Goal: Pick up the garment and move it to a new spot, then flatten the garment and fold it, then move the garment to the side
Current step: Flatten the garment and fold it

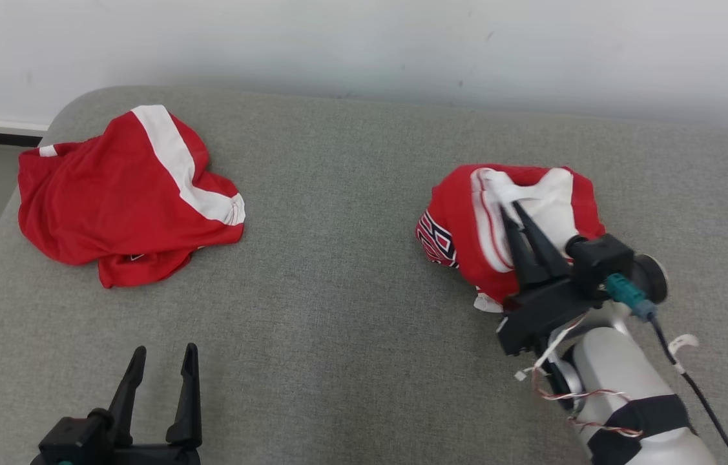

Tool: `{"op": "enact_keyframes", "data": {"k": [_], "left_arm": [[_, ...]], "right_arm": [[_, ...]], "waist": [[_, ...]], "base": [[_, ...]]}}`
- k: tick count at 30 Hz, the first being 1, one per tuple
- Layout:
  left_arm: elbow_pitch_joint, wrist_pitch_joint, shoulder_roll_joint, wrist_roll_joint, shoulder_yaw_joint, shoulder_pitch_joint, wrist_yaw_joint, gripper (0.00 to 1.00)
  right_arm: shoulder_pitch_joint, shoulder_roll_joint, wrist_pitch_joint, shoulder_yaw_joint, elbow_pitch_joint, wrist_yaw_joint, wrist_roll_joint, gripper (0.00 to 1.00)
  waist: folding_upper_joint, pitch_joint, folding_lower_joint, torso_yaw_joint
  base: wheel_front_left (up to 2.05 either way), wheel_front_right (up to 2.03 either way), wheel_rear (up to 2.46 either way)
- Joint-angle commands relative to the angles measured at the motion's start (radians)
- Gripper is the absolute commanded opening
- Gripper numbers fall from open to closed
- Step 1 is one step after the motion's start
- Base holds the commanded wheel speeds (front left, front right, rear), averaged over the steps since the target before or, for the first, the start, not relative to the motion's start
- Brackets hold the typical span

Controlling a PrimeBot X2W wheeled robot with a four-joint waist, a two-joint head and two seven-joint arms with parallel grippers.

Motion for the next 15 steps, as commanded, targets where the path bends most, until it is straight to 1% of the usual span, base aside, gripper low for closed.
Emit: {"op": "enact_keyframes", "data": {"k": [1,2,3,8,11,15], "left_arm": [[0.002,-0.001,-0.002,-0.001,0.002,0.011,0.001,1.0],[0.004,-0.001,-0.002,-0.002,0.0,0.014,0.001,1.0],[0.008,-0.001,-0.002,-0.003,-0.004,0.016,0.001,1.0],[0.012,-0.001,-0.004,-0.008,-0.015,0.029,0.001,1.0],[0.015,-0.001,-0.005,-0.01,-0.023,0.037,0.001,1.0],[0.02,-0.001,-0.006,-0.013,-0.027,0.042,0.001,1.0]], "right_arm": [[-0.001,0.007,-0.004,0.016,-0.011,-0.002,-0.005,0.0],[0.001,0.01,-0.004,0.037,-0.028,-0.002,-0.006,0.0],[0.013,0.016,-0.005,0.08,-0.065,-0.002,-0.006,0.0],[0.097,0.025,-0.004,0.198,-0.149,-0.002,-0.005,0.0],[0.169,0.013,-0.003,0.246,-0.202,-0.002,0.008,0.0],[0.268,0.0,-0.003,0.336,-0.246,-0.002,0.018,0.0]], "waist": [[0.0,-0.008,-0.0001,-0.006],[0.0,-0.012,-0.0001,-0.009],[0.0,-0.023,-0.0001,-0.017],[0.0,-0.048,-0.0001,-0.041],[0.0,-0.058,-0.0001,-0.059],[0.0,-0.07,-0.0001,-0.084]], "base": [[0.0,0.0,0.0],[0.0,0.0,0.0],[0.0,0.0,0.0],[0.0,0.0,0.0],[0.0,0.0,0.0],[0.0,0.0,0.0]]}}
